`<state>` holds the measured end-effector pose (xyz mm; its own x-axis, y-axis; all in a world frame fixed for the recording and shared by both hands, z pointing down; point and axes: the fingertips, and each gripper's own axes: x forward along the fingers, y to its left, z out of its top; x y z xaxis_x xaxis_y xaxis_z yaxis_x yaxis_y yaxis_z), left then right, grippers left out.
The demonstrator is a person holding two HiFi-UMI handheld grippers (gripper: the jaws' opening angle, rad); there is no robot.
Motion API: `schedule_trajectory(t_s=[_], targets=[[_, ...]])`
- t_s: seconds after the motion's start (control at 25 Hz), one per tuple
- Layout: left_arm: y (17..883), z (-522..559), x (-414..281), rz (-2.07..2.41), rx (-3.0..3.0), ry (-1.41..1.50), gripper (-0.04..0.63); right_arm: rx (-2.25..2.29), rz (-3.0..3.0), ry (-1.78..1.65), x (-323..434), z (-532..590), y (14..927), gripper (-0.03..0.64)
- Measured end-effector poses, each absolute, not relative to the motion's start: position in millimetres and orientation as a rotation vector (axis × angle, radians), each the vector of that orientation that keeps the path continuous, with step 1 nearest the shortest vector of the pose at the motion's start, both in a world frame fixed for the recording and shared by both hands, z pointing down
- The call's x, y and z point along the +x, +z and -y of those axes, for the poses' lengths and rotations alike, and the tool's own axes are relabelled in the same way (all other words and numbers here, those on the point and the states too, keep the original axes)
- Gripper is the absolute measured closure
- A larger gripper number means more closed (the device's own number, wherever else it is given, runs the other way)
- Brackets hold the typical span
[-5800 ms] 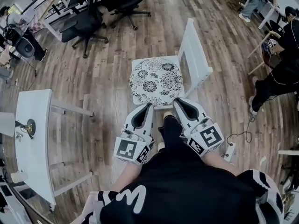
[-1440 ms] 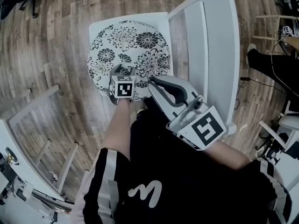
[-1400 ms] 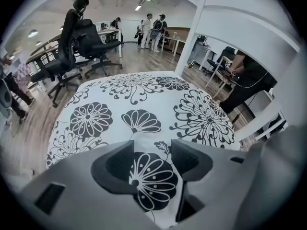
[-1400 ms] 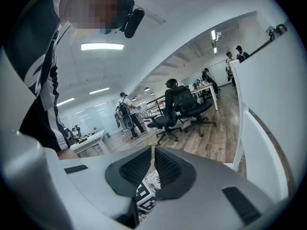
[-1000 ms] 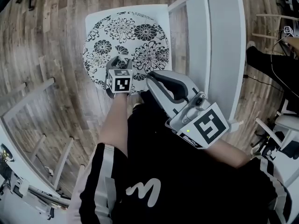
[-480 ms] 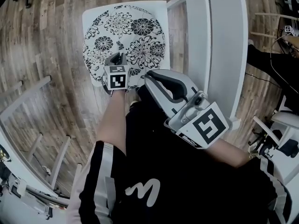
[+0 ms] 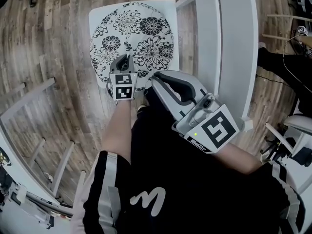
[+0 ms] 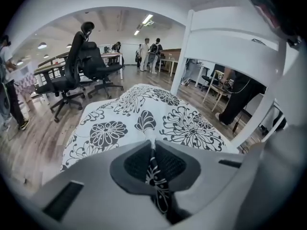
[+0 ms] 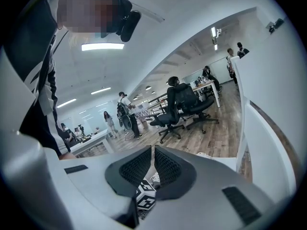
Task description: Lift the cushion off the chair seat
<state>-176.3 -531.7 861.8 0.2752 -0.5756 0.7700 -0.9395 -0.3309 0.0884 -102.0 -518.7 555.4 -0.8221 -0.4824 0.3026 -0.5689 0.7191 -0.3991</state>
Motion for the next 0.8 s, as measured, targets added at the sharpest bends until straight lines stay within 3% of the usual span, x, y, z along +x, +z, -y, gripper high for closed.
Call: schedule_trajectory(t_s=[0.8], targets=[[703.8, 466.2, -209.8, 1.611, 2.184, 0.523, 0.575, 0.851, 2.874, 0.601, -140.8, 453.9, 504.4, 0.583]])
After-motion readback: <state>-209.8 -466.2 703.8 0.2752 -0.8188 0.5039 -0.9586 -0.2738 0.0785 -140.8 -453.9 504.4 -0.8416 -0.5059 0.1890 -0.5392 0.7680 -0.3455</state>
